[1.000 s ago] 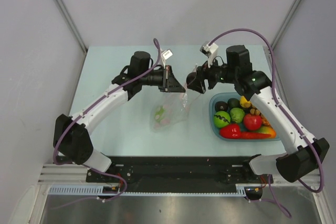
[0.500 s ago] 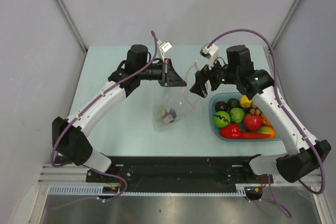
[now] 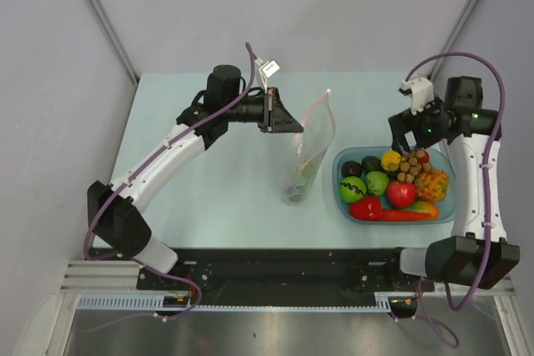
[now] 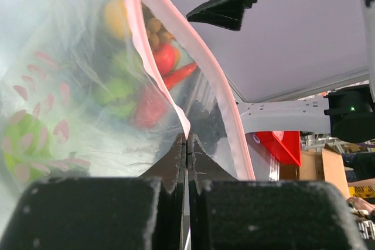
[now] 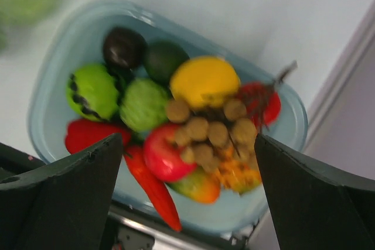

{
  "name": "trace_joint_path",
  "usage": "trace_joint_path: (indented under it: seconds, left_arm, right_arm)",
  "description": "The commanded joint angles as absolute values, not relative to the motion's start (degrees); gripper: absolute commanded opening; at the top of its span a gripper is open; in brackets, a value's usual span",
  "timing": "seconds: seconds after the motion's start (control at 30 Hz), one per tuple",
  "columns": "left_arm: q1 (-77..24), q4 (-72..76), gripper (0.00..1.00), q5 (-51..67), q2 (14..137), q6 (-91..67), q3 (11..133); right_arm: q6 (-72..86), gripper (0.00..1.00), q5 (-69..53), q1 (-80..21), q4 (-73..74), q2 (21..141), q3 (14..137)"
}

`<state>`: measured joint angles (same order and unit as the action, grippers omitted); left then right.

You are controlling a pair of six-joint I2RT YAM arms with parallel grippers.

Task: Place the food in the zip-top bag and seal the zipper
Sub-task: Pick up the fake fruit from the bin.

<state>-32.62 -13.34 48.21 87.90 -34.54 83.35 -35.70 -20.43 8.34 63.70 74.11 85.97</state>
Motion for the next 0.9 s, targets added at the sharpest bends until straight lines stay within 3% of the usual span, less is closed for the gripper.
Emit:
trace_joint_path:
  seconds: [0.0,0.23,0.47,0.63,0.8,0.87]
  left_arm:
    - [-33.22,-10.28,0.00,48.52,87.89,-35.77,83.15]
    - [-33.31,-10.55,0.00,47.81,87.98,-35.60,82.88]
    - [-33.31,-12.13,0.00,46.76,87.19,-34.37,82.18]
    - [-33.22,-12.39,0.00,46.58,86.66,-33.93,81.21]
    - [-33.22,-12.83,0.00,46.58,86.66,-33.31,81.04]
    - [-33.22,-13.09,0.00,46.67,86.57,-33.05,80.95]
  right_arm:
    - [-42.20,1.00,-16.52,16.33,68.91,76.89,85.17]
    - [-32.71,0.95,-16.00,18.63,65.04,84.19,82.80]
    - [-26.02,0.81,-18.81,21.09,62.75,91.75,82.53]
    - [-24.35,0.78,-20.47,21.53,61.26,93.60,80.77]
    - [-21.98,0.70,-23.46,22.32,60.47,94.83,79.72]
    - [-21.53,0.59,-24.26,22.59,60.64,94.92,79.54]
